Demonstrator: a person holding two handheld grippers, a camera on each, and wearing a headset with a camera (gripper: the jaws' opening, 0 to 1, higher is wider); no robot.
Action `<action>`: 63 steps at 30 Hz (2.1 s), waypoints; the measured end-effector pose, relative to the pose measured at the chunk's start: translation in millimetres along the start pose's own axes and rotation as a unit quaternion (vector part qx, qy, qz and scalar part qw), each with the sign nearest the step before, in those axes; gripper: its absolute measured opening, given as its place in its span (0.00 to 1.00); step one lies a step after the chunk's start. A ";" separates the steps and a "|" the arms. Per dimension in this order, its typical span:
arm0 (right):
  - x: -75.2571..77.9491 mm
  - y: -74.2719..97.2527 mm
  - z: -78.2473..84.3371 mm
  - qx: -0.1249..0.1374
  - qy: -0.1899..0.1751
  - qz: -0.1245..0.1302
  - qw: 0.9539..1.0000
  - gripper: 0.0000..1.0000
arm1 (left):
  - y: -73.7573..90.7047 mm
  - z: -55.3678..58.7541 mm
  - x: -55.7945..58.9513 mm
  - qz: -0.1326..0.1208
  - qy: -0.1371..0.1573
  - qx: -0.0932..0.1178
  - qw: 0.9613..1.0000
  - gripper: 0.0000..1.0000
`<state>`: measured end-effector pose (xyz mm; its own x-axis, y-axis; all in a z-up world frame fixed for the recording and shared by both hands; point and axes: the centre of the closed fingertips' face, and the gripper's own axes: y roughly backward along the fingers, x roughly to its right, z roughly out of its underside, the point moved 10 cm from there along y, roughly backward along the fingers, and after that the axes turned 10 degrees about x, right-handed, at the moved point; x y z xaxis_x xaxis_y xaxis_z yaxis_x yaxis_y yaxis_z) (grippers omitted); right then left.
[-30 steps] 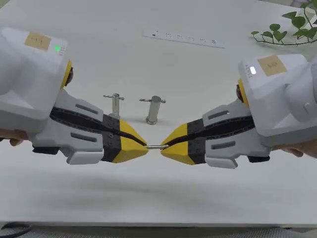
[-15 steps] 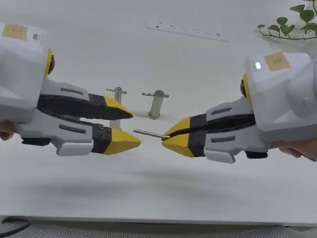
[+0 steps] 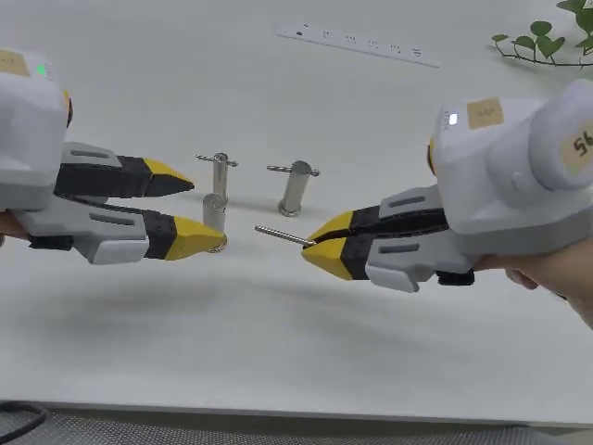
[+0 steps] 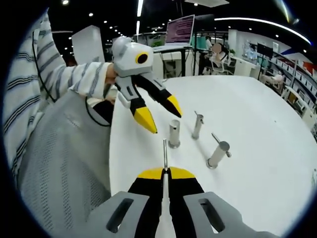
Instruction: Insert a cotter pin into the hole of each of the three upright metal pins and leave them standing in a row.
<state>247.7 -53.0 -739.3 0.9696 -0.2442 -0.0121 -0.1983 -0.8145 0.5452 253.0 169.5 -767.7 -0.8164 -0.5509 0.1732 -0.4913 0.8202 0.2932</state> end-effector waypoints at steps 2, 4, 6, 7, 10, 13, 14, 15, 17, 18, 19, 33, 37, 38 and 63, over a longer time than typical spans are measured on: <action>3.0 -5.9 1.2 -0.005 0.002 0.002 1.000 0.04 | -3.4 5.1 -2.9 0.002 -0.001 -0.009 1.000 0.40; 4.4 -10.9 0.5 -0.012 0.007 0.004 1.000 0.04 | -7.0 8.8 -4.2 0.004 0.000 -0.019 1.000 0.40; 5.6 -14.7 -0.6 -0.014 0.009 0.007 1.000 0.04 | -9.7 10.8 -7.1 0.002 0.005 -0.020 1.000 0.39; 6.6 -17.2 -1.5 -0.015 0.008 0.007 1.000 0.04 | -10.9 11.4 -8.2 0.002 0.005 -0.021 1.000 0.38; 8.2 -22.6 -3.6 -0.015 0.003 0.010 1.000 0.04 | -14.4 12.7 -11.1 0.002 -0.001 -0.027 1.000 0.37; 10.1 -27.4 -4.1 -0.016 0.002 0.013 1.000 0.04 | -17.3 12.9 -11.6 0.012 -0.001 -0.021 1.000 0.36; 10.6 -28.7 -4.6 -0.016 0.002 0.013 1.000 0.04 | -17.2 13.8 -13.7 0.015 -0.005 -0.022 1.000 0.34; 11.0 -29.4 -5.0 -0.017 0.003 0.013 1.000 0.04 | -17.8 14.3 -14.5 0.019 -0.008 -0.023 1.000 0.31; 11.8 -30.2 -5.8 -0.018 0.002 0.011 1.000 0.04 | -19.0 16.3 -19.2 0.022 -0.008 -0.026 0.999 0.26; 12.0 -30.4 -6.1 -0.018 0.002 0.010 1.000 0.04 | -19.1 18.3 -23.6 0.025 -0.006 -0.026 0.999 0.25; 12.9 -31.2 -6.9 -0.018 0.003 0.009 1.000 0.04 | -19.5 18.9 -25.7 0.025 -0.004 -0.025 0.999 0.25; 12.6 -32.2 -9.0 -0.014 0.003 0.012 1.000 0.04 | -28.8 18.4 -6.6 0.031 0.007 -0.006 0.999 0.14; 11.6 -33.9 -9.4 -0.013 0.001 0.013 1.000 0.04 | -28.2 18.3 -4.7 0.032 0.004 -0.003 0.999 0.14; 11.1 -34.8 -9.7 -0.012 0.002 0.014 1.000 0.04 | -27.9 18.2 -4.4 0.032 0.001 -0.003 0.999 0.13; 5.2 -57.5 -15.4 -0.016 0.015 0.004 1.000 0.11 | -29.5 15.1 1.7 0.031 0.007 0.005 1.000 0.13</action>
<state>266.3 0.6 -757.9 0.9719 -0.2347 0.0171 -0.2020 -0.7949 0.5721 261.6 146.6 -790.2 -0.8409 -0.5018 0.2030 -0.4435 0.8536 0.2732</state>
